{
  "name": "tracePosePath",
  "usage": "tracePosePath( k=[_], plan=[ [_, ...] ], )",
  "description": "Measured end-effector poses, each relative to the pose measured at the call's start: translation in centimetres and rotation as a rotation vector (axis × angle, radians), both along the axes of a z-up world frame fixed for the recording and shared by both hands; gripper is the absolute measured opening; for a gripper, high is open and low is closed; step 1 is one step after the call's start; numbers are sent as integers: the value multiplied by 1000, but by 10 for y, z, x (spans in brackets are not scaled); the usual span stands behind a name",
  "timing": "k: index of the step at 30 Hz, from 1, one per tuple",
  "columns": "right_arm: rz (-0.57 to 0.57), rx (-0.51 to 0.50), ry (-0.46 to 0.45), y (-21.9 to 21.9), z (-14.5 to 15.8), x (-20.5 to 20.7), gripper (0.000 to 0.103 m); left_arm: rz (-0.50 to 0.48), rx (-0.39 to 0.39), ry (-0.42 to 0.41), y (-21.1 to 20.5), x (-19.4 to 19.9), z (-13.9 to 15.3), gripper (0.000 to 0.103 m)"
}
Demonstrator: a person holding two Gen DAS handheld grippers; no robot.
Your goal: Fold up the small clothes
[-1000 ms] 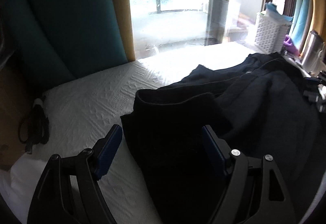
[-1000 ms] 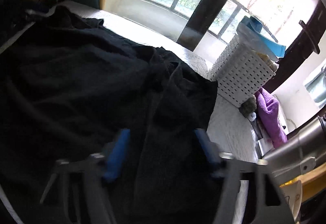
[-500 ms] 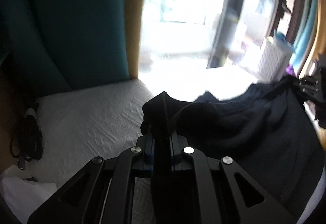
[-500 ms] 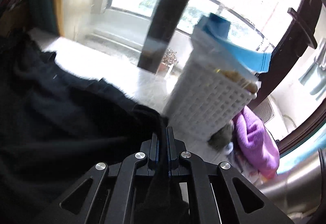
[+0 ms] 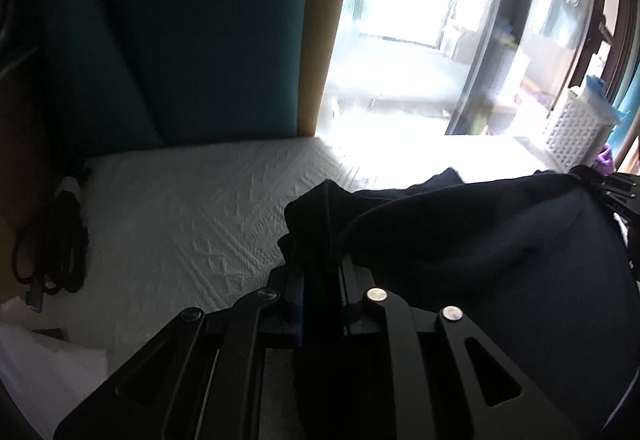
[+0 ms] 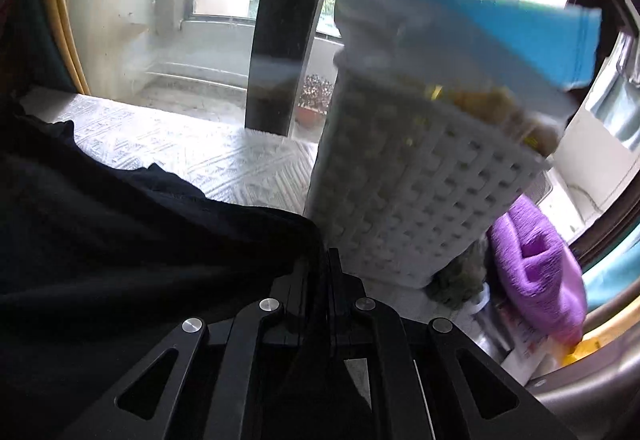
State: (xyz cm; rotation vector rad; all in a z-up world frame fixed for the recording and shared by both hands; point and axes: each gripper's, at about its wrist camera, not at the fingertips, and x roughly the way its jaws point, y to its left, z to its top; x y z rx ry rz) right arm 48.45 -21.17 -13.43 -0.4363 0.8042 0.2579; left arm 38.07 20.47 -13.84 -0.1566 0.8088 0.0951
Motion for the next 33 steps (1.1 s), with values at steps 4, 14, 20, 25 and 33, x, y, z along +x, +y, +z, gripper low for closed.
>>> tracePosePath(
  k=[4, 14, 20, 25, 33],
  plan=[
    [-61, -25, -34, -2, 6, 3, 76, 50, 0, -24, 9, -5, 11, 34],
    [-55, 45, -44, -14, 26, -42, 103, 45, -57, -108, 15, -55, 71, 60],
    [-63, 89, -51, -25, 43, -90, 103, -38, -98, -29, -16, -104, 58, 72],
    [-69, 126, -61, -32, 58, -131, 103, -46, -135, 28, -33, -151, 37, 72],
    [-90, 172, -46, -28, 51, -197, 103, -46, -160, 84, -48, -199, 7, 72]
  ],
)
